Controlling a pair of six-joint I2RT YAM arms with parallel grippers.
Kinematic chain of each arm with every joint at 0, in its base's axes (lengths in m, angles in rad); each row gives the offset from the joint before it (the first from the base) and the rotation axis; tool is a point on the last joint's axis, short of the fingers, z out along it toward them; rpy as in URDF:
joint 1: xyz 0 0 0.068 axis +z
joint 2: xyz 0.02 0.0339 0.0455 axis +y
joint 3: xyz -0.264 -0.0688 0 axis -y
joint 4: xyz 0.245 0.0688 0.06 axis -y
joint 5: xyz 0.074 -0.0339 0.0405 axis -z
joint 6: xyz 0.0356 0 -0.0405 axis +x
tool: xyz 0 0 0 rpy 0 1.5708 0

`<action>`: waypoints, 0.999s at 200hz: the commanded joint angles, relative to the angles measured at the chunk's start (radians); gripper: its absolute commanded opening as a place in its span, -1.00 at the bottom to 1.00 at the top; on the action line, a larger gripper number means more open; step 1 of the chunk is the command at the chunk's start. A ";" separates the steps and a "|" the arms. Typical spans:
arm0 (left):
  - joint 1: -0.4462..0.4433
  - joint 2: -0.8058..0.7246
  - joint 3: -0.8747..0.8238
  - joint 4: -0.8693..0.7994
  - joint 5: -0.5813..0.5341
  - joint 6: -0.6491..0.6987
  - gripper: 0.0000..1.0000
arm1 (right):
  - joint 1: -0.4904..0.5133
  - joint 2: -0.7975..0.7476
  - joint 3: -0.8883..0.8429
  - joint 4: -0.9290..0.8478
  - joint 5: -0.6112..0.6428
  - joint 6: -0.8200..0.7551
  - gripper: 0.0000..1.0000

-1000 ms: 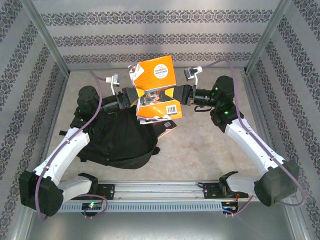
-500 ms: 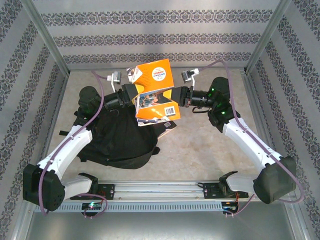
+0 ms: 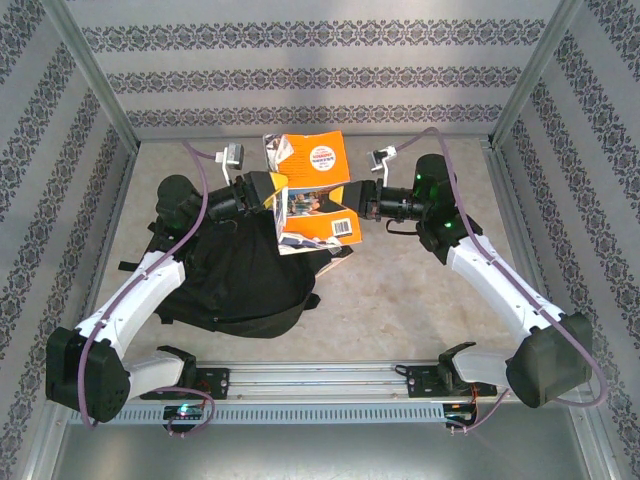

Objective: Pack the student bag
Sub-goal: Pass the book.

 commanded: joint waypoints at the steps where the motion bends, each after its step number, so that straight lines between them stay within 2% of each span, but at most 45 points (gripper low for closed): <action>1: -0.028 -0.010 0.031 -0.045 0.061 0.096 -0.14 | 0.008 -0.009 0.048 -0.025 0.001 -0.056 -1.00; 39: -0.030 -0.020 0.045 -0.175 0.062 0.189 -0.30 | 0.013 -0.005 0.080 -0.095 0.008 -0.112 -1.00; 65: -0.031 -0.027 0.057 -0.263 0.059 0.252 -0.54 | 0.012 -0.011 0.080 -0.106 0.009 -0.120 -1.00; 94: -0.030 -0.034 0.074 -0.323 0.041 0.297 -0.68 | 0.010 -0.019 0.080 -0.135 0.017 -0.141 -1.00; 105: -0.032 -0.034 0.073 -0.302 0.038 0.281 -0.62 | 0.010 -0.018 0.078 -0.129 0.017 -0.136 -1.00; 120: -0.044 -0.023 0.070 -0.225 0.053 0.240 -0.35 | 0.016 -0.012 0.072 -0.102 0.003 -0.118 -1.00; 136: -0.053 -0.018 0.077 -0.221 0.053 0.245 -0.18 | 0.019 -0.009 0.077 -0.100 0.001 -0.117 -1.00; 148: -0.054 -0.014 0.076 -0.217 0.048 0.247 -0.16 | 0.019 -0.005 0.080 -0.101 0.000 -0.117 -1.00; 161: -0.053 -0.011 0.073 -0.208 0.046 0.244 -0.29 | 0.018 -0.004 0.084 -0.103 0.005 -0.120 -1.00; 176: -0.053 -0.011 0.068 -0.210 0.046 0.250 -0.57 | 0.017 -0.001 0.089 -0.109 0.007 -0.121 -1.00; 200: -0.053 -0.034 0.059 -0.226 0.008 0.286 -0.86 | 0.006 -0.006 0.088 -0.130 0.036 -0.128 -1.00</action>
